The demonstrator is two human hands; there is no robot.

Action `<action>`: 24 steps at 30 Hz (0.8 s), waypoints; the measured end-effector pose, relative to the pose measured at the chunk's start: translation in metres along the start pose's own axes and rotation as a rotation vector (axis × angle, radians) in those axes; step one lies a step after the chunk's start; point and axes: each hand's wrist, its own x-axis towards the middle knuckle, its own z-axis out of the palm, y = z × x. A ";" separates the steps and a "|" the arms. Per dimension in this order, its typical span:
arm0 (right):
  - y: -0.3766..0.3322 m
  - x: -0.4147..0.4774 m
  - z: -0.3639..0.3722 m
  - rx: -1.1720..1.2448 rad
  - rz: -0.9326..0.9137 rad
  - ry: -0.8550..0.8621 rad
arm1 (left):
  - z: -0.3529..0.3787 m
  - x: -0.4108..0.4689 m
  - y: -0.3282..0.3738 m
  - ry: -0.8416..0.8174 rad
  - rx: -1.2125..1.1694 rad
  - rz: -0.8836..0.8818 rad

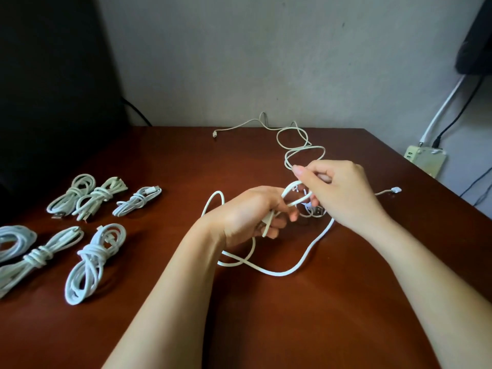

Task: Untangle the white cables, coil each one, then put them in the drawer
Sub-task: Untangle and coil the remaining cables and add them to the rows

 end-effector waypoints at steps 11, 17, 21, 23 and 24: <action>-0.001 -0.001 0.005 0.099 0.016 0.031 | 0.003 -0.005 0.004 -0.014 0.090 -0.009; 0.000 -0.002 0.006 0.088 -0.044 0.079 | -0.002 -0.006 0.000 -0.127 0.078 0.009; -0.003 -0.003 0.002 0.040 -0.108 0.145 | -0.003 -0.006 0.000 -0.169 -0.044 -0.023; -0.004 -0.003 0.000 0.056 -0.163 0.179 | -0.004 -0.005 0.001 -0.173 -0.100 -0.027; -0.004 -0.003 -0.001 0.057 -0.196 0.182 | -0.005 -0.005 0.002 -0.166 -0.110 -0.024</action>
